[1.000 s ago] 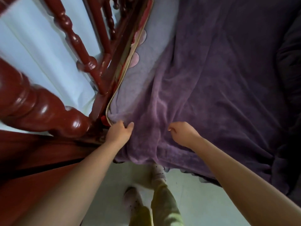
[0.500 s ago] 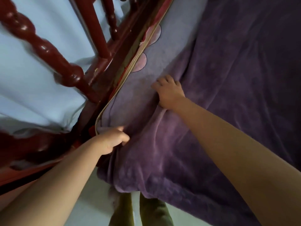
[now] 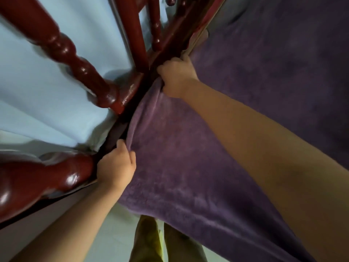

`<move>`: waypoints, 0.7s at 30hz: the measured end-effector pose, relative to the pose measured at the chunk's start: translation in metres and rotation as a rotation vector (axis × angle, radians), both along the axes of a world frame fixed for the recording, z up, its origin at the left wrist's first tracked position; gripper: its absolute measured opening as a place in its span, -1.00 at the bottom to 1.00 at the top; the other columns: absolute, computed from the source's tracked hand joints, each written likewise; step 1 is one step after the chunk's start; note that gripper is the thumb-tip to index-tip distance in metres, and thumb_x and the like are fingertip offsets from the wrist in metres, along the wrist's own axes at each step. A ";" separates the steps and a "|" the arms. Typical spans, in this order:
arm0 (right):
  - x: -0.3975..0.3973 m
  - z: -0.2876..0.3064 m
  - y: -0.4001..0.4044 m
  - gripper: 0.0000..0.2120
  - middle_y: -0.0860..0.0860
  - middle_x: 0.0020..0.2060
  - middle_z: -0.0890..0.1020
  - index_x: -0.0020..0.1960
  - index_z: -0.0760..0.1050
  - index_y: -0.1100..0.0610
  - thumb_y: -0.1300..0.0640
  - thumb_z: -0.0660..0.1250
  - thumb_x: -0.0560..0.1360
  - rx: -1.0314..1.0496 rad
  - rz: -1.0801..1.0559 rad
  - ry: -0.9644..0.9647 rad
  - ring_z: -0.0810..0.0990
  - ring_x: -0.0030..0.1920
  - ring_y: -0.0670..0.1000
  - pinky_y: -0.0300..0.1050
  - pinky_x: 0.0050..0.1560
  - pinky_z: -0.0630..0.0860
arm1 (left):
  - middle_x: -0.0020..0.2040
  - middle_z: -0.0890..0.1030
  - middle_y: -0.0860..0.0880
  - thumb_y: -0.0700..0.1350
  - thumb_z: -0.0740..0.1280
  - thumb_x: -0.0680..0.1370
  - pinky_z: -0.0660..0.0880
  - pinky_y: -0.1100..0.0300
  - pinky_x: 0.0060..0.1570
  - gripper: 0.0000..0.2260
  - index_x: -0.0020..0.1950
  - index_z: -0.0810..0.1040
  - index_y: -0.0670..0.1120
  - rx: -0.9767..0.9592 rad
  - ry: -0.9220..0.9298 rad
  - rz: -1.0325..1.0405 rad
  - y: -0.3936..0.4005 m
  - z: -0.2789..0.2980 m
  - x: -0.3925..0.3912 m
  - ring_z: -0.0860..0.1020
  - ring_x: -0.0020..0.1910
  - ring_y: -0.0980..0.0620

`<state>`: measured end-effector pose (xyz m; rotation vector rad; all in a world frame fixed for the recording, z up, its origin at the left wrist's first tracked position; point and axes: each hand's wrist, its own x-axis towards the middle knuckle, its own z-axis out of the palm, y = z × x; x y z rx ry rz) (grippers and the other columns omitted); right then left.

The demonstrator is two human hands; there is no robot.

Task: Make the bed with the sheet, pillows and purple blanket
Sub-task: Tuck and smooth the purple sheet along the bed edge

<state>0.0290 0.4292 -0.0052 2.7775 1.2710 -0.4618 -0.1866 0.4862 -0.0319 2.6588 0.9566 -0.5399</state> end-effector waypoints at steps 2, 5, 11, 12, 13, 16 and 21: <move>-0.004 -0.010 0.013 -0.64 0.10 0.21 0.54 0.24 0.43 0.14 0.15 0.22 0.46 -0.017 -0.010 0.019 0.40 0.29 0.15 0.10 0.36 0.19 | -0.19 0.61 -0.31 -0.32 0.29 0.50 0.52 0.03 -0.43 -0.86 0.03 0.44 -0.34 0.062 0.052 -0.104 0.001 -0.004 -0.004 0.64 -0.32 -0.27; -0.014 -0.028 0.014 -0.63 0.08 0.23 0.53 0.29 0.40 0.10 0.17 0.19 0.49 -0.061 -0.029 0.016 0.34 0.33 0.16 0.25 0.43 0.03 | 0.12 0.51 -0.29 -0.31 0.17 0.56 0.57 -0.01 -0.26 -0.73 0.26 0.36 -0.31 0.095 0.217 -0.084 0.007 -0.009 0.008 0.62 -0.06 -0.26; -0.022 -0.061 -0.009 -0.53 0.14 0.39 0.34 0.40 0.27 0.19 0.27 0.16 0.49 -0.147 -0.102 0.105 0.18 0.43 0.17 0.27 0.48 -0.08 | 0.14 0.56 -0.25 -0.21 0.21 0.54 0.49 -0.01 0.01 -0.75 0.18 0.42 -0.29 -0.040 0.331 -0.041 0.027 -0.017 0.030 0.54 0.14 -0.26; -0.021 -0.063 -0.013 -0.55 0.15 0.37 0.35 0.38 0.30 0.21 0.26 0.17 0.49 -0.148 -0.116 0.112 0.19 0.41 0.17 0.25 0.48 -0.03 | 0.13 0.56 -0.27 -0.24 0.19 0.54 0.47 0.00 0.01 -0.77 0.16 0.44 -0.30 -0.133 0.316 0.021 0.026 -0.018 0.031 0.53 0.13 -0.27; -0.019 -0.063 -0.016 -0.57 0.16 0.35 0.35 0.35 0.34 0.21 0.25 0.18 0.48 -0.138 -0.131 0.111 0.21 0.40 0.18 0.21 0.46 0.05 | 0.10 0.55 -0.29 -0.28 0.16 0.53 0.45 0.01 0.00 -0.80 0.11 0.46 -0.29 -0.233 0.288 0.115 0.025 -0.020 0.030 0.53 0.12 -0.27; -0.014 -0.057 -0.015 -0.61 0.15 0.32 0.38 0.32 0.38 0.17 0.25 0.15 0.50 -0.029 -0.162 0.073 0.25 0.35 0.18 0.07 0.28 0.30 | -0.11 0.49 -0.27 -0.39 0.09 0.51 0.35 0.09 -0.18 -0.82 -0.12 0.46 -0.23 -0.462 0.165 0.478 0.025 -0.021 0.029 0.50 -0.07 -0.23; -0.015 -0.046 0.014 -0.68 0.14 0.24 0.43 0.23 0.45 0.20 0.29 0.08 0.54 0.133 -0.245 0.120 0.38 0.25 0.19 -0.03 -0.02 0.43 | 0.18 0.52 -0.40 -0.30 0.10 0.58 0.40 -0.02 0.08 -0.73 0.22 0.42 -0.37 -0.289 0.178 0.439 0.022 -0.019 0.029 0.48 0.20 -0.34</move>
